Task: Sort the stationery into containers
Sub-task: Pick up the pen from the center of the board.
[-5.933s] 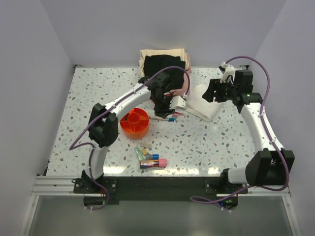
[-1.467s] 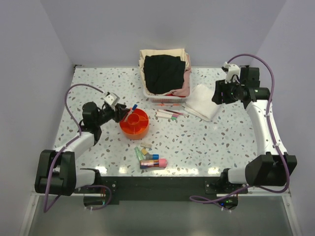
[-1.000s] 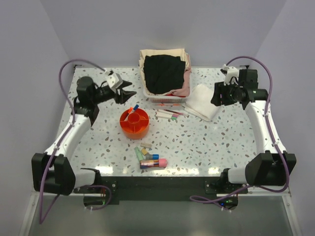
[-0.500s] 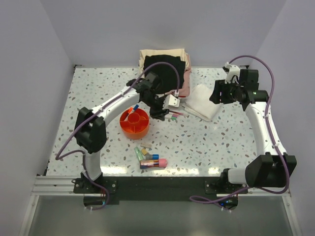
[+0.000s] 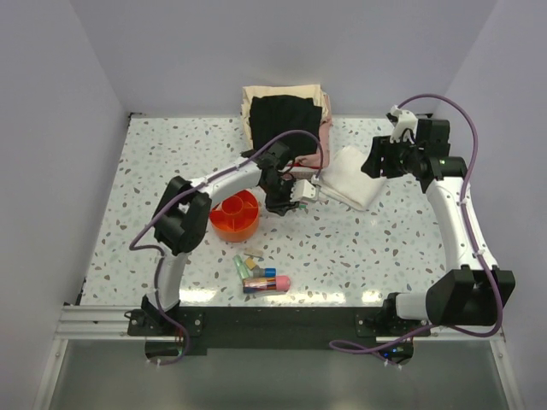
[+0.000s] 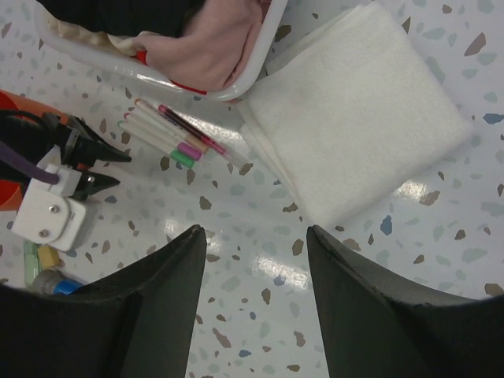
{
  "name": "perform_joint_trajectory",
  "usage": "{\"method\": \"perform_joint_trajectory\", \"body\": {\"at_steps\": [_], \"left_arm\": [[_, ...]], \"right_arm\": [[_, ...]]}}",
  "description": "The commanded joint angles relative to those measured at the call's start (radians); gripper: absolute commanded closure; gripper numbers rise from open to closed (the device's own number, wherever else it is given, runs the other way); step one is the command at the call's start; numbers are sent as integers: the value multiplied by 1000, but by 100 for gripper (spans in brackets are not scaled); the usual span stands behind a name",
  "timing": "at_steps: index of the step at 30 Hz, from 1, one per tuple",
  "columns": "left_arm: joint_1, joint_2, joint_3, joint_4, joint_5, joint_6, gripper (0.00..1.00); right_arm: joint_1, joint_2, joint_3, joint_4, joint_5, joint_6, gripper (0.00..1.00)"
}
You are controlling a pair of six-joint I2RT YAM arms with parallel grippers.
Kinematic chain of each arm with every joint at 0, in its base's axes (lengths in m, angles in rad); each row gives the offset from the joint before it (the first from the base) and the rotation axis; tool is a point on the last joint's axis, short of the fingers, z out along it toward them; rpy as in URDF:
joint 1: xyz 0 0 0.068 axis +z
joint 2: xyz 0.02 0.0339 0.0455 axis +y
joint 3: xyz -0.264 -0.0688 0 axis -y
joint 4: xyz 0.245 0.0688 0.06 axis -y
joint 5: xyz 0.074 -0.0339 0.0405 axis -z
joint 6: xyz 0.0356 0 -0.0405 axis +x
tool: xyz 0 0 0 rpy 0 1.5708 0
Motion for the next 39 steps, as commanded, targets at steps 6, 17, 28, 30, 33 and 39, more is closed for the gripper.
{"method": "perform_joint_trajectory", "body": {"at_steps": [6, 17, 28, 30, 33, 39], "left_arm": [[-6, 101, 121, 46, -29, -26, 62], [-4, 121, 162, 29, -14, -3, 62], [-4, 188, 191, 26, -8, -12, 63], [-4, 188, 187, 26, -5, -15, 64], [-4, 192, 165, 36, 3, -27, 64], [-17, 213, 125, 46, -8, -73, 69]], "right_arm": [[-3, 14, -21, 57, -29, -14, 43], [-5, 17, -41, 60, -4, -23, 43], [-5, 31, -26, 54, 2, -30, 42], [-3, 33, -29, 54, 2, -30, 42], [-3, 34, -32, 54, 2, -31, 43], [-5, 37, -26, 47, -1, -36, 43]]}}
